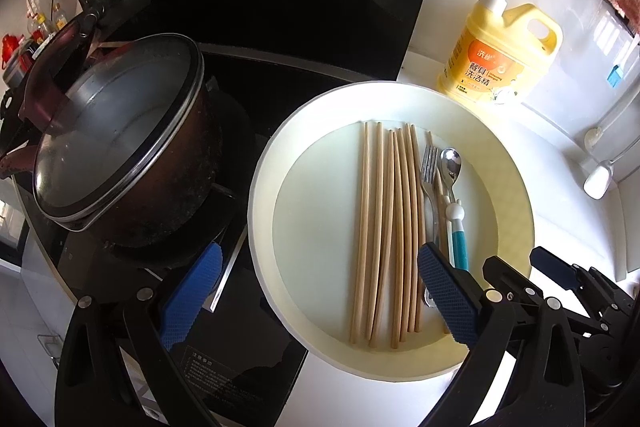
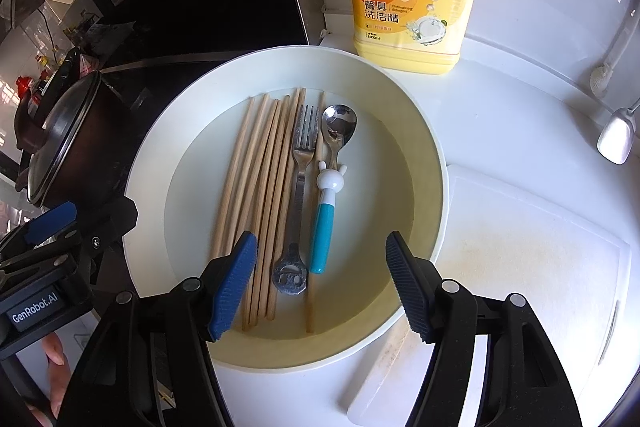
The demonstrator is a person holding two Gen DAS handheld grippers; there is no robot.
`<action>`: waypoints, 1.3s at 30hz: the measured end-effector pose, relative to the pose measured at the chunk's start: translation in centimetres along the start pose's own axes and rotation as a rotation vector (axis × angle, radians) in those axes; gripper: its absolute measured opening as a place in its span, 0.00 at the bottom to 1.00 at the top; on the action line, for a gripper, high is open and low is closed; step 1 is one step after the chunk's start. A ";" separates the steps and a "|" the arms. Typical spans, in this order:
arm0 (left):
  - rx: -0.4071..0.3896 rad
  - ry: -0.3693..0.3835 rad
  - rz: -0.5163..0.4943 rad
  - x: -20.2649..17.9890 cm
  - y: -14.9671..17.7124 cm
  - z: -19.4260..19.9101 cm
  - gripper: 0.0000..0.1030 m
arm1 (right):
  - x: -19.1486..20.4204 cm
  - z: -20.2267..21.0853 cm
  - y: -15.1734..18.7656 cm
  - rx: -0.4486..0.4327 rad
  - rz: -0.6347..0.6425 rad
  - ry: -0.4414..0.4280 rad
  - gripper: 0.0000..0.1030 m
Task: Organize utensils
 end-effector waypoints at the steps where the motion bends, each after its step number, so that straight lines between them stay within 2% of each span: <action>1: -0.001 -0.001 0.000 0.0 0.0 0.0 0.94 | 0.0 0.0 0.0 0.001 -0.001 0.001 0.62; 22: -0.019 -0.064 0.006 1.0 -0.1 0.3 0.94 | 0.2 0.1 0.0 0.002 -0.005 0.000 0.62; 39: -0.009 -0.062 -0.012 0.6 -0.2 0.1 0.94 | 0.5 0.0 0.1 0.009 -0.002 0.002 0.62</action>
Point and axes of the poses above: each gripper's, at about its wrist camera, not at the fingertips, and z roughly against the way its jaws point, x to its left, y to its underside, the point moved 5 cm from there along -z, roughly the way its jaws point, and after that the axes turned 13 degrees about -y, right-handed, at the moved point
